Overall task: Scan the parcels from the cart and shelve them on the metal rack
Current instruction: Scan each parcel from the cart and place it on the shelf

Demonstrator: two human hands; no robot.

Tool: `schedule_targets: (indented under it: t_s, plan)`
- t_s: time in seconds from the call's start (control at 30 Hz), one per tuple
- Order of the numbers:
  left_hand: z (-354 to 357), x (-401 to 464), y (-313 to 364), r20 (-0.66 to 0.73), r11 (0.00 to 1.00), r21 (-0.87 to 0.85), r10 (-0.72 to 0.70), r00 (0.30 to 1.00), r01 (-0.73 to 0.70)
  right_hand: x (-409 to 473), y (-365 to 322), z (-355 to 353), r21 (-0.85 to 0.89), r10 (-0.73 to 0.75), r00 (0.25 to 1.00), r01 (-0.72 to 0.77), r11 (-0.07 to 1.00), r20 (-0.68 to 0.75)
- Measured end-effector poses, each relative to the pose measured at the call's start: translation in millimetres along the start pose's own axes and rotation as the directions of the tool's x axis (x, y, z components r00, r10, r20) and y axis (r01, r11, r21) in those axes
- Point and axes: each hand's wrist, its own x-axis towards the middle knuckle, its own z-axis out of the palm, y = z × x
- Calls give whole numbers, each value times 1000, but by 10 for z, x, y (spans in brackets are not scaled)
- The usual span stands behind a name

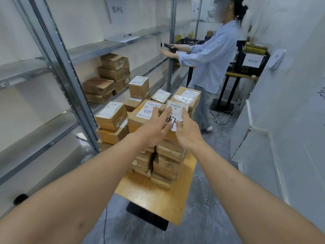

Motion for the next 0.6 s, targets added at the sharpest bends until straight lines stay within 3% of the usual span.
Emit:
schedule_targets:
  t_s: [0.17,0.37,0.6]
  plan:
    - [-121,-390,35,-104,997,-30,-77,992,74,-143,-207,-25,29,-113,993,112,993,25]
    - [-192,-1060,44,-275,969,-100,-246,929,227,-486,-524,111,-9,-257,951,262,965,174]
    - [-347,-1937,40,-351,887,-325,-436,829,328,-1041,-971,268,83,-464,831,462,883,308]
